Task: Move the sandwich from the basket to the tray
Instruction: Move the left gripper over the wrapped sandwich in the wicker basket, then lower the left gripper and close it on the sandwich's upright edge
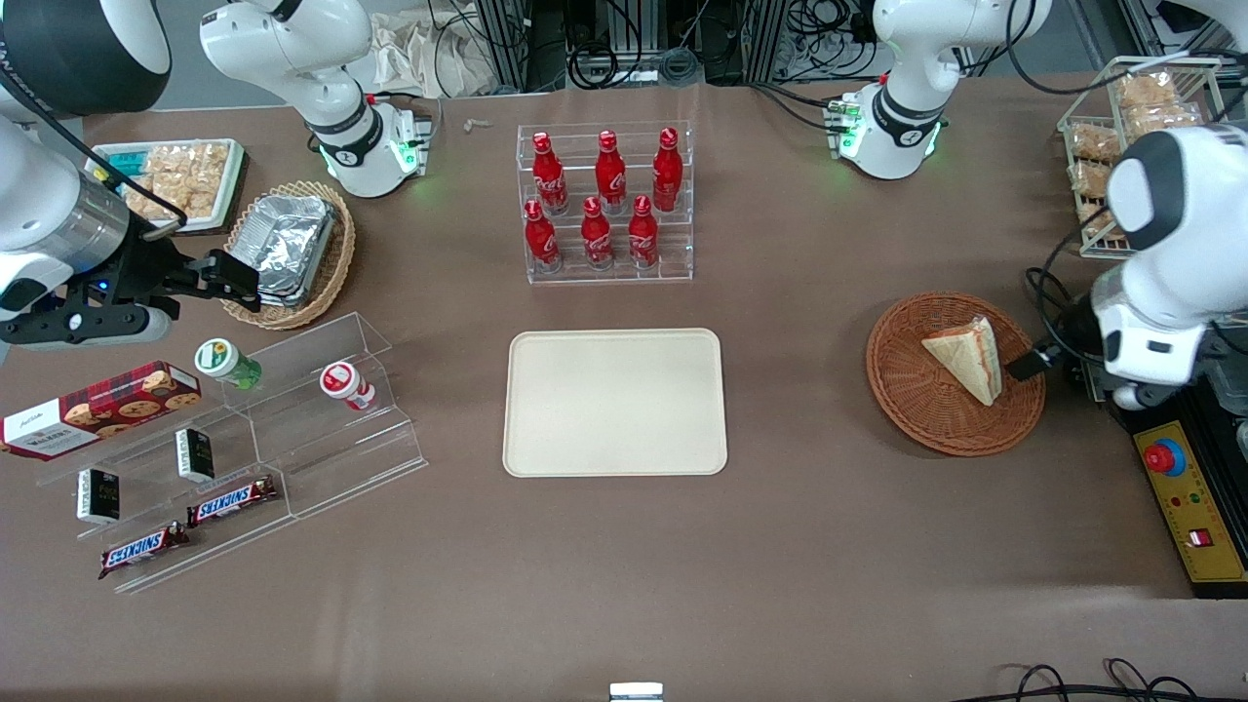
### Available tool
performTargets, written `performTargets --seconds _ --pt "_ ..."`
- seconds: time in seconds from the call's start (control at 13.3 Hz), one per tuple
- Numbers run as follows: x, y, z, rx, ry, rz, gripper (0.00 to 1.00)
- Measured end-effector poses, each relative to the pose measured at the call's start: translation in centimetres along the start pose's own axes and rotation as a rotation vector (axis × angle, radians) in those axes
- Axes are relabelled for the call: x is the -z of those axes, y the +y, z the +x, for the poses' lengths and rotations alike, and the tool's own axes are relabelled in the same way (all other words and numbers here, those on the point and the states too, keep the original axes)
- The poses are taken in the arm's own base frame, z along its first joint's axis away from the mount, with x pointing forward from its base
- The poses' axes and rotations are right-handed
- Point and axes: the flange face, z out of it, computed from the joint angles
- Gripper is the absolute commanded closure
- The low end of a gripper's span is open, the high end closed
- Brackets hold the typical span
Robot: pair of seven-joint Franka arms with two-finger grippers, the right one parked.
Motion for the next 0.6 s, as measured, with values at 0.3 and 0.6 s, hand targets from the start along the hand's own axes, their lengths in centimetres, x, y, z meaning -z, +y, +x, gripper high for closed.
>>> performTargets --seconds 0.3,0.6 --pt "-4.8 -1.6 -2.5 0.1 0.001 0.063 0.0" --pt "-8.1 -2.7 -3.6 0.115 0.016 0.052 0.0"
